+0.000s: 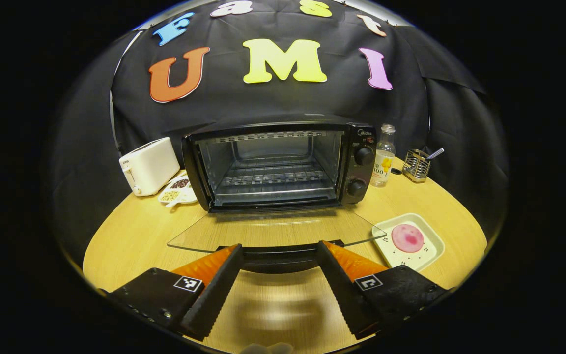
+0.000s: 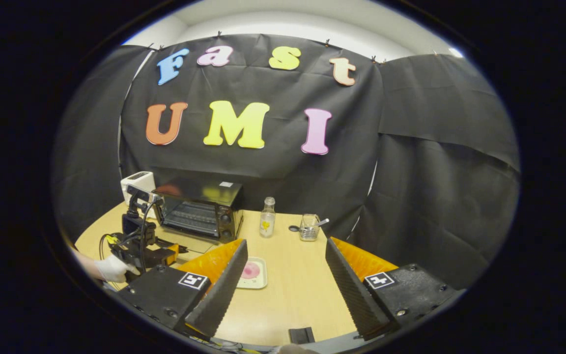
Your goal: Open the electric oven with the left hand, put the food in, and close the electric oven.
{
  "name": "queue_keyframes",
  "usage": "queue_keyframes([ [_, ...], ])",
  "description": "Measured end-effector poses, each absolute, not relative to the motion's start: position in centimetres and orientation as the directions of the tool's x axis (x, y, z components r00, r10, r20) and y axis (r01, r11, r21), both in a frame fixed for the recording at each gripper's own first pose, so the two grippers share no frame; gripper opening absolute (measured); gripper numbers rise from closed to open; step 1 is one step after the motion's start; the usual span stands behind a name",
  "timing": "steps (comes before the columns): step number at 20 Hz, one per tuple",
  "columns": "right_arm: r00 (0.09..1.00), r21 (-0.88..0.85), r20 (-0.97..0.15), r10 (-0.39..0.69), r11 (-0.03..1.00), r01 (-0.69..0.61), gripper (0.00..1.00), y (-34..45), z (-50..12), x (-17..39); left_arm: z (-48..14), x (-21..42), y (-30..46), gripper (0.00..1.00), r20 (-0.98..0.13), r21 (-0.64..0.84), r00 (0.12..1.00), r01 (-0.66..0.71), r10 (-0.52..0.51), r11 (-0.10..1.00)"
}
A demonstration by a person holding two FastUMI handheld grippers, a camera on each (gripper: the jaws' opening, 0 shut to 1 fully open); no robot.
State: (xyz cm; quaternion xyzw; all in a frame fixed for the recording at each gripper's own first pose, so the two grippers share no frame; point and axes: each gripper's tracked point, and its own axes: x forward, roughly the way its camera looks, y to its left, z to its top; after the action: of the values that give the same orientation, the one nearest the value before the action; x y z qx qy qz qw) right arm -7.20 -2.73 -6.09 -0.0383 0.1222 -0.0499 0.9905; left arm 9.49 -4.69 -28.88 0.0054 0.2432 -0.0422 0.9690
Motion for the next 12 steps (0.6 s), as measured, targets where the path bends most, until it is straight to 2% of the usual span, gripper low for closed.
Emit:
queue_keyframes([
  [5,0.956,-0.058,-0.273,-0.111,0.993,0.099,1.0,-3.1,-7.4,-7.7,-32.4,8.4,-5.2,0.97,-0.561,-0.025,0.824,0.081,-0.081,0.996],
  [12,0.952,-0.054,-0.286,-0.107,0.994,0.096,1.0,-3.3,-7.9,-7.8,-34.0,8.3,-5.4,0.97,-0.603,-0.047,0.793,0.067,-0.082,0.997],
])
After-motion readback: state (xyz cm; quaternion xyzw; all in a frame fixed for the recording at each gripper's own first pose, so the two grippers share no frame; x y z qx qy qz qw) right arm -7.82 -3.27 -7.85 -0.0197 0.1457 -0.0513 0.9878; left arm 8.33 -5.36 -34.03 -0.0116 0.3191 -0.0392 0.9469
